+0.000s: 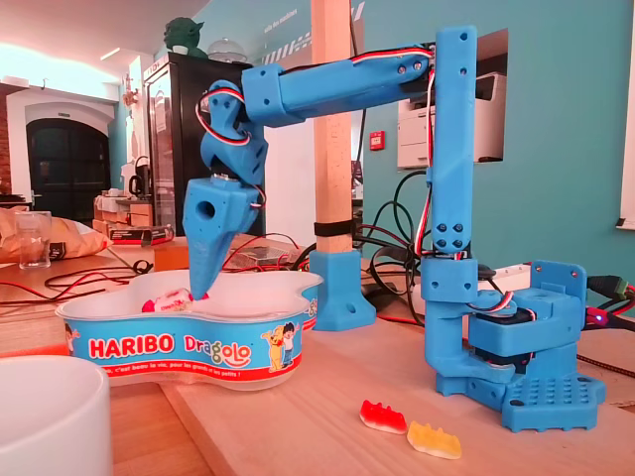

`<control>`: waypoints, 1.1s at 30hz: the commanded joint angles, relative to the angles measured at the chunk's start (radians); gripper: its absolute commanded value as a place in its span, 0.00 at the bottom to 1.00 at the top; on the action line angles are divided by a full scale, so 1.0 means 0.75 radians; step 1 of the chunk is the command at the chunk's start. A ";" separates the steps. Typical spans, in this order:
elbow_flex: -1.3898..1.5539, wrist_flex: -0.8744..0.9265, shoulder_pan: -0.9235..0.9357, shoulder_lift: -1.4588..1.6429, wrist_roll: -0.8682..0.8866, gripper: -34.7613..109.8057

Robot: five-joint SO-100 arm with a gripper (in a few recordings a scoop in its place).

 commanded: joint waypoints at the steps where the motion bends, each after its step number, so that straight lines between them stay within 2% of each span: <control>1: -0.098 0.022 0.027 0.072 -0.020 0.22; 14: -0.376 0.376 -0.020 0.319 -0.041 0.22; 25: -0.571 0.382 -0.313 0.333 -0.239 0.22; 33: -0.657 0.380 -0.571 0.331 -0.268 0.23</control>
